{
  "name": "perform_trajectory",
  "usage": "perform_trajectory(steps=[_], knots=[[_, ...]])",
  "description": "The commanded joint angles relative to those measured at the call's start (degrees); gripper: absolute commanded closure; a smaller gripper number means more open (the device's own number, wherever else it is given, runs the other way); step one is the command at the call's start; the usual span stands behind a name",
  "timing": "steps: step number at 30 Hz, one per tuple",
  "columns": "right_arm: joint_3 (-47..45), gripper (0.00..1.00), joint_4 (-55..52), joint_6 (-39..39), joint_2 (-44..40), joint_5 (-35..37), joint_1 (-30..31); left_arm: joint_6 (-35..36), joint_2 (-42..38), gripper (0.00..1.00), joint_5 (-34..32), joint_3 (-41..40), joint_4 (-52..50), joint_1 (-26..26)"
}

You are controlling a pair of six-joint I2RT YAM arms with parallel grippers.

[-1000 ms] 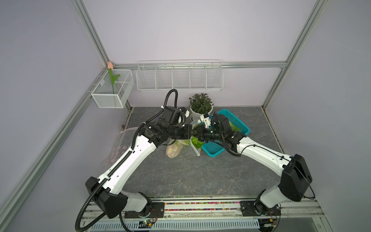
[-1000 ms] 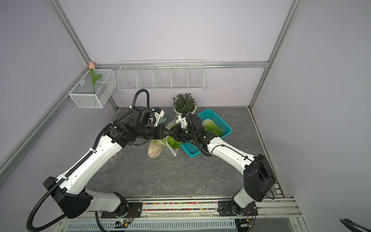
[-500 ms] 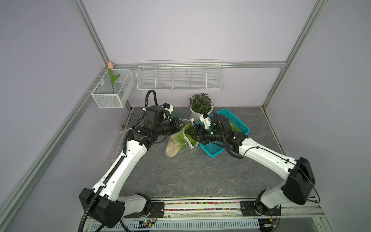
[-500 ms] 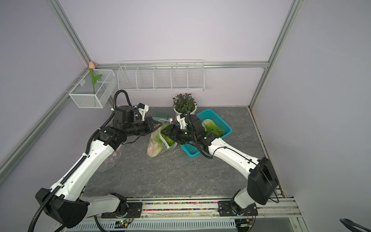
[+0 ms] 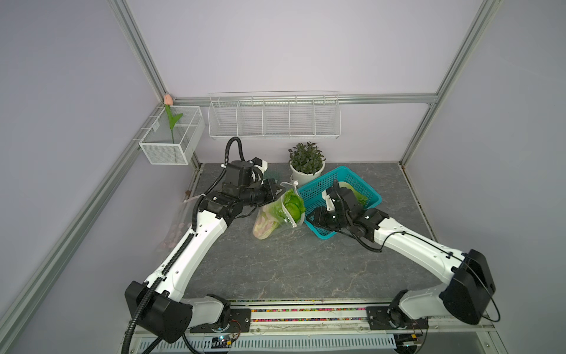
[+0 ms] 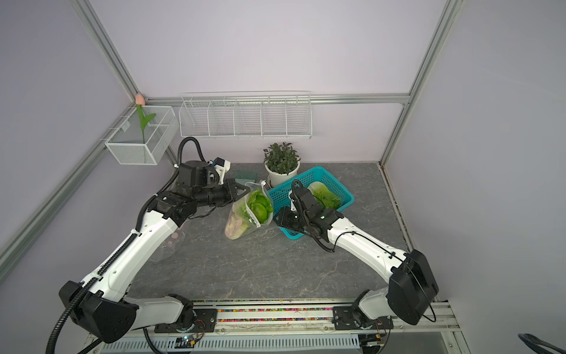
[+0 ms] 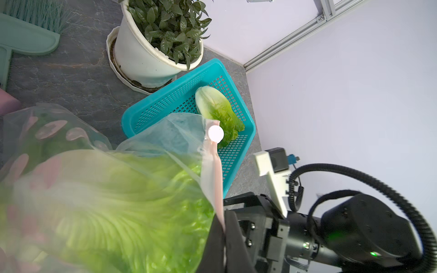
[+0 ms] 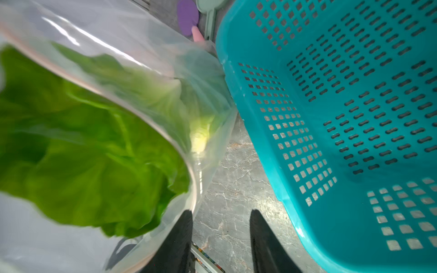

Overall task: Put the chinese cabbages into a zipper bag and zip it
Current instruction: Adjust the zipper food storage bag at the center of the board.

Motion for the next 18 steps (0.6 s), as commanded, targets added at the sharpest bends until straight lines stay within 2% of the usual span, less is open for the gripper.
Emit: perform_trajectory(steps=[1, 7, 18], knots=[[2.0, 0.58, 3.3, -0.4, 1.7, 0.3, 0.6, 0.9, -0.2, 1.0, 0.5, 0.3, 0.5, 0.1], [3.3, 0.58, 4.5, 0.0, 3.8, -0.2, 0.8, 1.1, -0.6, 1.0, 0.5, 0.0, 0.4, 0.2], [5.1, 0.58, 1.4, -0.8, 1.7, 2.3, 1.6, 1.8, -0.3, 1.0, 0.1, -0.1, 0.3, 0.1]])
